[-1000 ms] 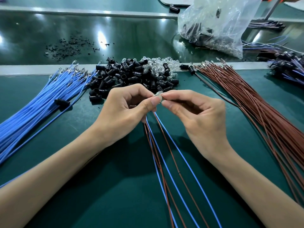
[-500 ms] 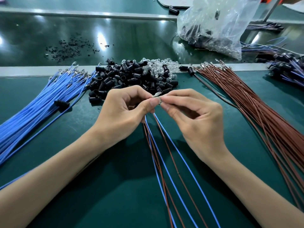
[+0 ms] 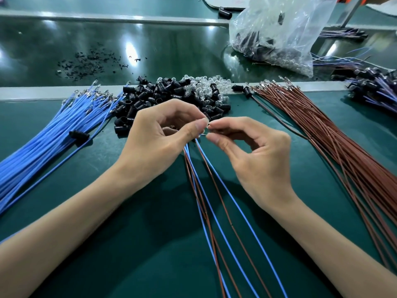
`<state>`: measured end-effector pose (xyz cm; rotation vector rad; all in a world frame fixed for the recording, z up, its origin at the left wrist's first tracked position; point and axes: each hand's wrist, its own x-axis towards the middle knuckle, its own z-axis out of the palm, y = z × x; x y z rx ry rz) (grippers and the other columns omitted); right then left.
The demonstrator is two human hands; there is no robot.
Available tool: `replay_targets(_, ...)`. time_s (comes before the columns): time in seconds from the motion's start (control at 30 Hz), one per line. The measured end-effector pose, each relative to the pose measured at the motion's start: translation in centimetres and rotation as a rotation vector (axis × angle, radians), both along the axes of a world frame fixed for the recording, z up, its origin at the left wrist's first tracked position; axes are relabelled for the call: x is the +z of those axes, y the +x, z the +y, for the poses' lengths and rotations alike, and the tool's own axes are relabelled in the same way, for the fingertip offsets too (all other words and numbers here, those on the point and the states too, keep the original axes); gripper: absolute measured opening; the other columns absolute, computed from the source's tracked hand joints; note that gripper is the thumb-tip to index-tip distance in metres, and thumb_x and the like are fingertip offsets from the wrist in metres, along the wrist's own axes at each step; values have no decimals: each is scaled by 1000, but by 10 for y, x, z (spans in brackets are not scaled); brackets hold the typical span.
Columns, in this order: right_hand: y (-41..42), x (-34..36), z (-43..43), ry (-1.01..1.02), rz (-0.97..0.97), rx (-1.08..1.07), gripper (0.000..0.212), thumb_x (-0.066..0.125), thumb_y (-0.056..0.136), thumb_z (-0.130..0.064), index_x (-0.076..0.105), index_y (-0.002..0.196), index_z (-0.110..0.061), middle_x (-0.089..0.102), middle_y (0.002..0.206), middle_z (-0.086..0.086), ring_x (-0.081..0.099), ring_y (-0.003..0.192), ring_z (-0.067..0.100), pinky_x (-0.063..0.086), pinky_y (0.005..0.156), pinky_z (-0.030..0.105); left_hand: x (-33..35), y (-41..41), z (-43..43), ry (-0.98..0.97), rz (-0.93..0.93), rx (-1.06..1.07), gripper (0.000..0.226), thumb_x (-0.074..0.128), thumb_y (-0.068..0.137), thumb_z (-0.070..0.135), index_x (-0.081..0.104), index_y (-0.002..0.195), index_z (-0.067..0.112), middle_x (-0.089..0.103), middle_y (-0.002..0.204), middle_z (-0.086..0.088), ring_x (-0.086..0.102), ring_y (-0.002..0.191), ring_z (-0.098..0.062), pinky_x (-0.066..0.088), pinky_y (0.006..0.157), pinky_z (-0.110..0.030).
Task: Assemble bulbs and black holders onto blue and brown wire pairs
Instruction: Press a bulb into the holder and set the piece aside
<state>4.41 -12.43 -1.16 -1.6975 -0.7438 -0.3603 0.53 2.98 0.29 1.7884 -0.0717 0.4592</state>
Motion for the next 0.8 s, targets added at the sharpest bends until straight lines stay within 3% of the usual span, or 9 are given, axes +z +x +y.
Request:
replay_targets(0.17,-1,-1,0,31,14,10,20,76,78,-9,69,95,-18,70,86,-10,68,77,0,50,76,14,7,-2,1,51,11,12,8,71,77,29,68,84,29,71,80,2,62,71,-9,51,65,-38)
replay_targets(0.3,-1,-1,1,63,40,23,22,75,79,-10,68,95,-23,70,87,-11,69,79,4,51,78,17,9,-2,-2,112,16,66,9,68,84,22,67,79,29,69,73,1,62,67,-6,53,64,-40)
replay_targets(0.37,0,0,0,66,39,25,24,75,79,-10,67,94,-27,70,87,-12,69,80,5,51,78,19,10,-2,-5,116,37,65,9,66,86,20,67,79,26,68,71,2,61,64,-3,55,62,-31)
replay_targets(0.43,0,1,0,73,31,22,27,75,79,-8,66,94,-29,70,88,-13,69,81,5,51,79,19,12,-2,-7,77,70,41,10,64,87,18,67,78,22,68,70,3,62,61,0,50,58,-16)
replay_targets(0.5,0,0,0,88,14,7,28,76,78,-6,67,95,-27,70,88,-12,69,80,5,51,78,19,15,-2,-8,15,119,16,12,63,87,17,68,77,19,67,65,6,62,59,0,47,58,-11)
replay_targets(0.63,1,-1,-1,120,0,-30,27,78,75,-3,70,94,-21,72,87,-6,70,78,6,53,77,21,16,-3,-10,-116,240,-54,12,62,87,17,70,78,13,66,61,6,61,57,-2,46,56,-11)
replay_targets(0.8,2,0,-2,147,29,11,28,77,74,2,71,93,-17,73,86,-6,71,79,8,54,77,22,16,-5,-11,-197,302,-81,20,62,73,34,70,77,16,64,60,6,60,57,-2,46,54,-11)
